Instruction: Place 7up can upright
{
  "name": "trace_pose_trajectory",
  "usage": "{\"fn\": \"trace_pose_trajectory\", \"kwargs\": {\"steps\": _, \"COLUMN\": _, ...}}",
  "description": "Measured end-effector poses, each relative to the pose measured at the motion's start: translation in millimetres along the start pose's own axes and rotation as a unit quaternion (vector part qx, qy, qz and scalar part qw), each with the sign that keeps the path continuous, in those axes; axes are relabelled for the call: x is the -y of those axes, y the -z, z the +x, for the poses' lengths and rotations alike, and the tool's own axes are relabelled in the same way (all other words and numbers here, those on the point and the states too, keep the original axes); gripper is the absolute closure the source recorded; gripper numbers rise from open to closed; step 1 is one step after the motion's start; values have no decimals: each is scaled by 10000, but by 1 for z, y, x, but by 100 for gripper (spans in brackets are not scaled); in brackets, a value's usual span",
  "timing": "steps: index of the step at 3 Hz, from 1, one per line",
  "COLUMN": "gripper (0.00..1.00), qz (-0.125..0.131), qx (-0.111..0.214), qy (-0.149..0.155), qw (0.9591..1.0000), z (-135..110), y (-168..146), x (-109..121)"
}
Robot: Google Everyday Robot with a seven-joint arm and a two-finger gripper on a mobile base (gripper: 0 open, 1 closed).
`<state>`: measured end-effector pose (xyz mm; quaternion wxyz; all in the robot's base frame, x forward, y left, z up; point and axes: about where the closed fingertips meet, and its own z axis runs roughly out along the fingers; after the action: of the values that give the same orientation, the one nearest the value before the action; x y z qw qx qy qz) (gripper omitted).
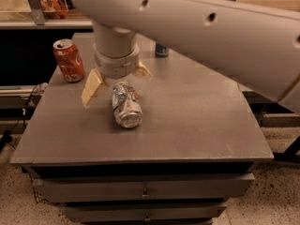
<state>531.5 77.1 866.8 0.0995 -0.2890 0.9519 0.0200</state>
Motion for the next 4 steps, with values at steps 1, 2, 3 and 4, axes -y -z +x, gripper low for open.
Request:
{"fn": "trace_pose_trajectory", "kwargs": {"steps": 1, "gripper": 0, "qz": 261, "qx": -208, "qy": -603, "qw": 9976, "z": -2, "y": -14, "x": -10}}
{"fn": "trace_pose_trajectory", "kwargs": {"steps": 2, "gripper": 15, "qz": 486, "qx": -252, "qy": -1384, "qw": 9889, "z": 2, "y": -22, "x": -9}}
{"fn": "trace_pose_trajectory", "kwargs": {"steps": 3, "gripper": 39, "qz": 677, "qx": -218, "qy": -2067, "qw": 9758, "z": 6, "y": -24, "x": 0}}
{"fn": "trace_pose_trajectory", "kwargs": {"steps": 4, "gripper": 62, "qz": 750, "qx": -103, "qy": -2383, "qw": 9682, "z": 8, "y": -22, "x": 12}}
